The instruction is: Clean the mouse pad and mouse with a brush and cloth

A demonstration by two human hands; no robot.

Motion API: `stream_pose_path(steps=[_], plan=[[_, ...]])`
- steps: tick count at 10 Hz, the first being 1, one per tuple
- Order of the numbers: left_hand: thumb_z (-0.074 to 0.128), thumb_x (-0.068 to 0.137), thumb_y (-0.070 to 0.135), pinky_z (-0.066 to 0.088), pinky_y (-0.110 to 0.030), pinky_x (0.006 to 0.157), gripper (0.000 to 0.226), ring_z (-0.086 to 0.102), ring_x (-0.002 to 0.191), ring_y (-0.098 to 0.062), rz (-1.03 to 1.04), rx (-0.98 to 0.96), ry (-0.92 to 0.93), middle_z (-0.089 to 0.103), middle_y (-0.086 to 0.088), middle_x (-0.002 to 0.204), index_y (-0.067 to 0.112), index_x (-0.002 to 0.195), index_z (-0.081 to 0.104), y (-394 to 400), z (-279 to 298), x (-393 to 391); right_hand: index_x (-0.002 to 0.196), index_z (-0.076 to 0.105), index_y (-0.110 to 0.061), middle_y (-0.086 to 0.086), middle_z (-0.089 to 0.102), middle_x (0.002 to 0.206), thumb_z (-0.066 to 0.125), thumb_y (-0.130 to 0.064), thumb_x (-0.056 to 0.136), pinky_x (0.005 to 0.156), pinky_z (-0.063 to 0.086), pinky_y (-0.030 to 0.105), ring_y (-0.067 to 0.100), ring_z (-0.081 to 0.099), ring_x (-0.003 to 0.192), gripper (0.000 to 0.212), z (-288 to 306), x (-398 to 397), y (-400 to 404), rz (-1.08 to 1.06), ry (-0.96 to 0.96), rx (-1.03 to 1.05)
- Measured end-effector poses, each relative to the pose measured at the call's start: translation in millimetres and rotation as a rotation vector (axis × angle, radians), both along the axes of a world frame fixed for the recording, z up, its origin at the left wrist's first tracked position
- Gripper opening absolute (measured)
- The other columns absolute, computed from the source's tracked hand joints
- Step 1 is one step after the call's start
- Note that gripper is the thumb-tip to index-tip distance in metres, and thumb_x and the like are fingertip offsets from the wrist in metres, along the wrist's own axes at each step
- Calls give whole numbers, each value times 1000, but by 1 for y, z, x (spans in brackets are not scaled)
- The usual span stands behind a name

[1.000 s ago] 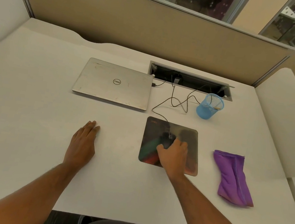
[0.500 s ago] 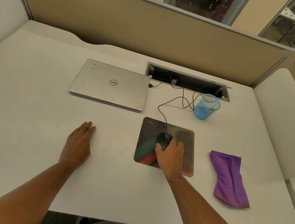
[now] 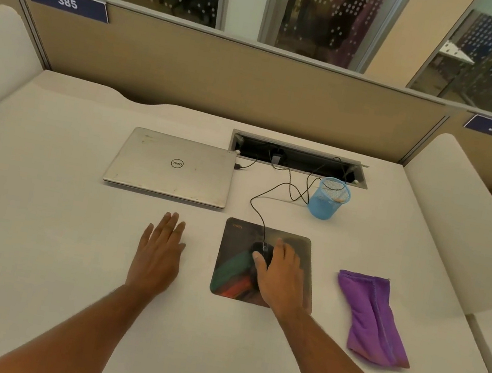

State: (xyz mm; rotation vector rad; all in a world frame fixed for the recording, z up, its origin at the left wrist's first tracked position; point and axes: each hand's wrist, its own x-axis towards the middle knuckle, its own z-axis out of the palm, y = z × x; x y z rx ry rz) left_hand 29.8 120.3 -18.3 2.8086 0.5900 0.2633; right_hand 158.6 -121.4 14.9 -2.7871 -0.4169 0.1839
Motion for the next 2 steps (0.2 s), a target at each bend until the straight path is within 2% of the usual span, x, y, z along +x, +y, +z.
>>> stream_pose_path(steps=[1, 2], plan=[[26, 107, 40, -5, -45, 121, 58, -11, 152, -19, -39, 79, -19, 2, -4, 167, 18, 159, 16, -7, 28, 43, 160, 22, -22, 5, 28, 167, 31, -64, 101, 123, 25, 44, 26, 27, 153, 72, 18, 27, 3, 79, -120, -40], [24, 106, 44, -7, -47, 120, 61, -13, 151, -19, -83, 121, -30, -5, -3, 167, 19, 160, 10, -11, 50, 71, 161, 17, -24, 4, 19, 171, 30, -63, 102, 124, 21, 44, 25, 19, 156, 72, 38, 43, 11, 114, -181, -52]])
